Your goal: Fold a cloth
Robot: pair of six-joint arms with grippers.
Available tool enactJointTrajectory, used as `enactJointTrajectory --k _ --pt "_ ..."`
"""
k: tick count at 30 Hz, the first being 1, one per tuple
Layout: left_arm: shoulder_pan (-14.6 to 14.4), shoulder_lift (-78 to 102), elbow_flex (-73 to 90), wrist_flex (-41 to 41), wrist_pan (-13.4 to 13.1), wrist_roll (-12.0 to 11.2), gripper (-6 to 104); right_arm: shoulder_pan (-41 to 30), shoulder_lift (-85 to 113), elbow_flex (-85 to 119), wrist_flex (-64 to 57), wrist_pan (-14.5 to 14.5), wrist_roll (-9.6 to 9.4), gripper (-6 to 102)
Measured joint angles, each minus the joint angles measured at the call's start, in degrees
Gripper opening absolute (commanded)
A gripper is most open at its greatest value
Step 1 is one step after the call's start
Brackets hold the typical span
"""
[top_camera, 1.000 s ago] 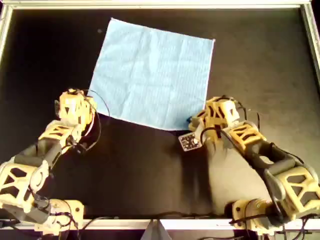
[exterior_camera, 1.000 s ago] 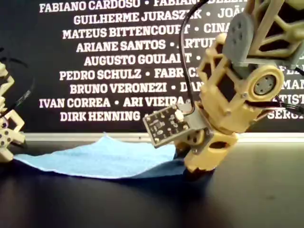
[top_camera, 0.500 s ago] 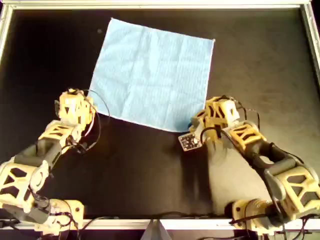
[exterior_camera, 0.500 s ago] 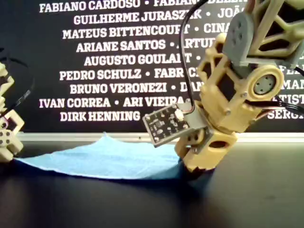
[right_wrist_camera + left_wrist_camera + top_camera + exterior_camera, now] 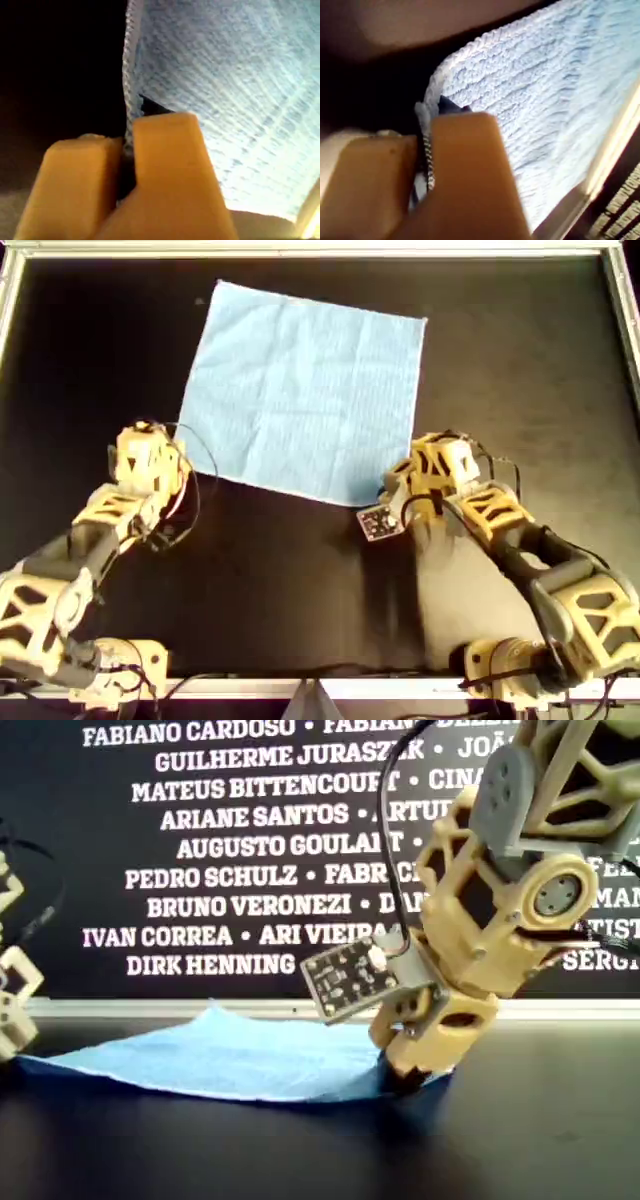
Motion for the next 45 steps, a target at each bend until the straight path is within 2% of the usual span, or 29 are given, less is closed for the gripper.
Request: enactJointTrajectory --k 8,12,15,20,22,36,45 --pt "-0.1 15.1 14.4 0.1 0.2 0.0 -1 -1.9 11.1 9.2 0.0 0.1 -0.35 -1" --pt "-1.3 22.2 20.7 0.1 0.2 -0.2 -1 -5.2 13.7 14.0 0.0 -0.4 -0.35 -1" --pt "-3.5 26.5 24.7 0.1 0.2 -0.2 -1 -7.7 15.7 16.8 0.0 -0.4 -0.26 -1" --pt "-8.9 31.3 30.4 0.1 0.2 0.0 -1 -9.2 20.1 21.2 0.0 -0.1 -0.53 -1" --pt "-9.9 32.2 31.8 0.1 0.2 0.0 -1 -9.4 22.1 22.8 0.0 -0.1 -0.53 -1" --pt "-10.2 33.0 32.0 0.1 -0.7 0.0 -1 -9.4 28.1 26.0 0.0 0.0 -0.53 -1" --pt "-10.2 33.0 18.8 0.1 -0.9 0.0 -1 -9.4 28.1 12.8 0.0 0.0 -0.53 -1"
